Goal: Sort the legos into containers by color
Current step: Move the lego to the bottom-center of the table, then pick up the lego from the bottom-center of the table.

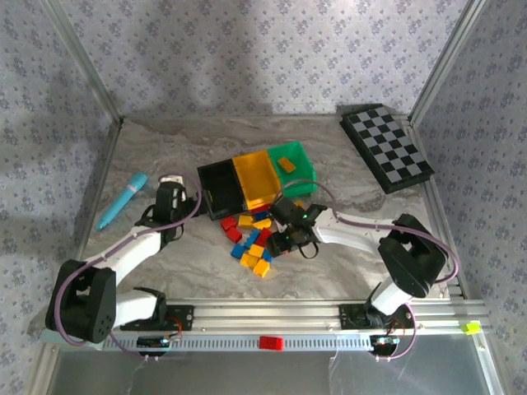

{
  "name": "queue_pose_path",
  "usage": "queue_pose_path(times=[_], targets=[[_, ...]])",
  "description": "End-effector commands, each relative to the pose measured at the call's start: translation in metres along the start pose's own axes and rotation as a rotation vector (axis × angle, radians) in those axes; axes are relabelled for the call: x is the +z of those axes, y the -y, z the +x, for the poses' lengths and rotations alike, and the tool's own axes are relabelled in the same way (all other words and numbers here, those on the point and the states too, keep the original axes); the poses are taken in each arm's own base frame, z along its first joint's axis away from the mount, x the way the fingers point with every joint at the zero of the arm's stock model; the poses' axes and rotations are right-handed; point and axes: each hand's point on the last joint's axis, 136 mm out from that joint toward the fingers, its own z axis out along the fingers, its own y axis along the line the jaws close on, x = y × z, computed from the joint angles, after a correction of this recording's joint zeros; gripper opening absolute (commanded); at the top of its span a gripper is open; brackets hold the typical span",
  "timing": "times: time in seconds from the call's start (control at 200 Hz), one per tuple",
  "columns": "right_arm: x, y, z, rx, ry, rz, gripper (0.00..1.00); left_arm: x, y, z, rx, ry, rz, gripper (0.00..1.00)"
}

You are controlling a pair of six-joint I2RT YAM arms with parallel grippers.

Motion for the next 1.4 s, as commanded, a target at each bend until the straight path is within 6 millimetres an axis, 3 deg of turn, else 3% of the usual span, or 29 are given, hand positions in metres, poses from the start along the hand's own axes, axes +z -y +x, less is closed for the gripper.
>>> queue_pose_path(times=[0.0, 0.31, 0.49, 0.62, 1.174, 1.294, 1.394], targets=[[0.012, -0.002, 0.004, -0.023, -0.042, 0.001, 0.65, -0.003, 0.005, -0.011, -0.021, 0.014, 0.018, 1.0], [0.016, -0.01, 0.017, -0.056, -0.088, -0.014, 0.63, -0.003, 0.005, -0.011, -0.022, 0.01, 0.018, 1.0], [0.013, -0.002, 0.04, -0.05, -0.13, 0.0, 0.54, -0.003, 0.003, -0.011, -0.025, 0.012, 0.013, 1.0], [0.007, 0.002, 0.045, -0.03, -0.118, 0.004, 0.53, -0.004, 0.003, -0.011, -0.028, 0.019, 0.014, 1.0], [0.024, -0.016, 0.018, -0.083, -0.091, 0.004, 0.6, -0.006, 0.004, -0.012, -0.033, 0.021, 0.021, 1.0], [0.028, -0.017, 0.016, -0.083, -0.097, 0.006, 0.58, -0.006, 0.003, -0.012, -0.034, 0.024, 0.02, 1.0], [0.028, -0.018, 0.015, -0.085, -0.091, 0.007, 0.48, -0.005, 0.004, -0.011, -0.034, 0.019, 0.023, 1.0]])
